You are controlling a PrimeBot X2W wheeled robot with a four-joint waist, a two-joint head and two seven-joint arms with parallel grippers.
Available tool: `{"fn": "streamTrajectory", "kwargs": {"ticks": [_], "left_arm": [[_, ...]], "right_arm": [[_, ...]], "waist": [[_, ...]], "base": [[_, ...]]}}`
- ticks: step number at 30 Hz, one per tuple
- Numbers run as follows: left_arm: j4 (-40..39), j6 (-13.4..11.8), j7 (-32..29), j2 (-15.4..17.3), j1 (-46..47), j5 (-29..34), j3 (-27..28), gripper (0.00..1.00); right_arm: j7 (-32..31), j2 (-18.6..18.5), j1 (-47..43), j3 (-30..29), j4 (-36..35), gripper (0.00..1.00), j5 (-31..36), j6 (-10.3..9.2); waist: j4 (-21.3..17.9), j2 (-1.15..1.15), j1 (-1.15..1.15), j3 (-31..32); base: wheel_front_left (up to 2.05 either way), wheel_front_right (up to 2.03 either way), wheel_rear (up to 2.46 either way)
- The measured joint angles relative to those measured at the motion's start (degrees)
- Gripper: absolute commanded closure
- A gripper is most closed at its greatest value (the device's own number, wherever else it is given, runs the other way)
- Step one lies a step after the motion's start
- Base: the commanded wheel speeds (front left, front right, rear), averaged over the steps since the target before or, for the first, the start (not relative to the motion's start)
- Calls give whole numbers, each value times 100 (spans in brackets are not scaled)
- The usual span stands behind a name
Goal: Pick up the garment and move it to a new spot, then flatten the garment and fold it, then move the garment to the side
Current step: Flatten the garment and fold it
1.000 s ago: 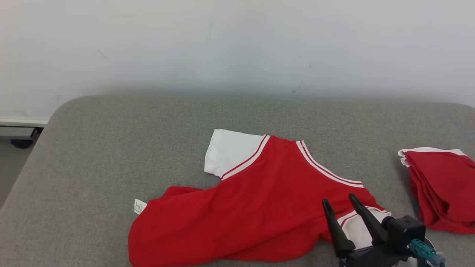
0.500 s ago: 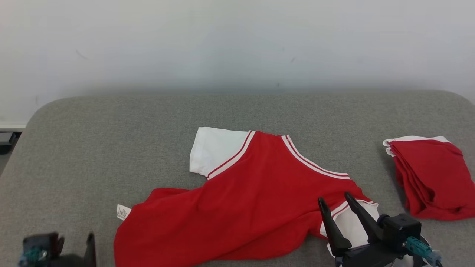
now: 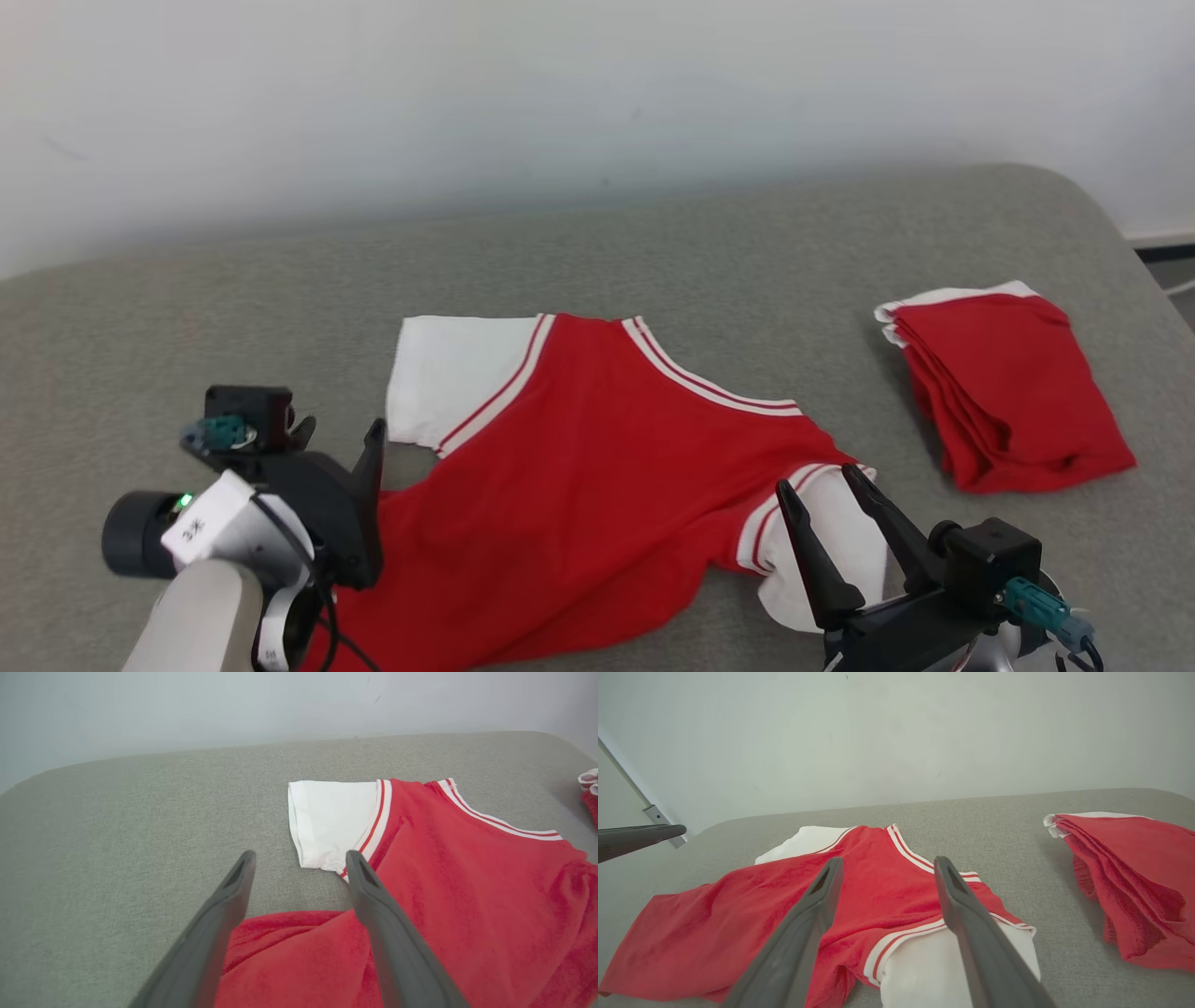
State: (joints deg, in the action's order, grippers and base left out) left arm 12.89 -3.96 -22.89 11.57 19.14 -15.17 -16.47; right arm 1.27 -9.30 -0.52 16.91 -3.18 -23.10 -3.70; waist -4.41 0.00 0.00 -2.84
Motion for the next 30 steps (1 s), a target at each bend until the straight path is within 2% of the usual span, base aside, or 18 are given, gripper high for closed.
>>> {"fn": "streamTrajectory", "kwargs": {"ticks": [10,20,30], "left_arm": [[376,52,-468,-109,670,-75,-4,0],[761,44,-791,24,1140,-75,151,0],[1432,-5,-935,70,1735,-37,220,0]], "right_arm": [[29,33,2,-29,-119,0,0,-9],[85,124,328,-10,-101,0,0,16],[234,167,504,-93,-10,0,-1,16]], "waist": [[-742,0,0,-389],[-1505,0,1,-903],[-1921,0,1,-1450]], "base": [[0,0,0],[0,0,0],[0,0,0]]}}
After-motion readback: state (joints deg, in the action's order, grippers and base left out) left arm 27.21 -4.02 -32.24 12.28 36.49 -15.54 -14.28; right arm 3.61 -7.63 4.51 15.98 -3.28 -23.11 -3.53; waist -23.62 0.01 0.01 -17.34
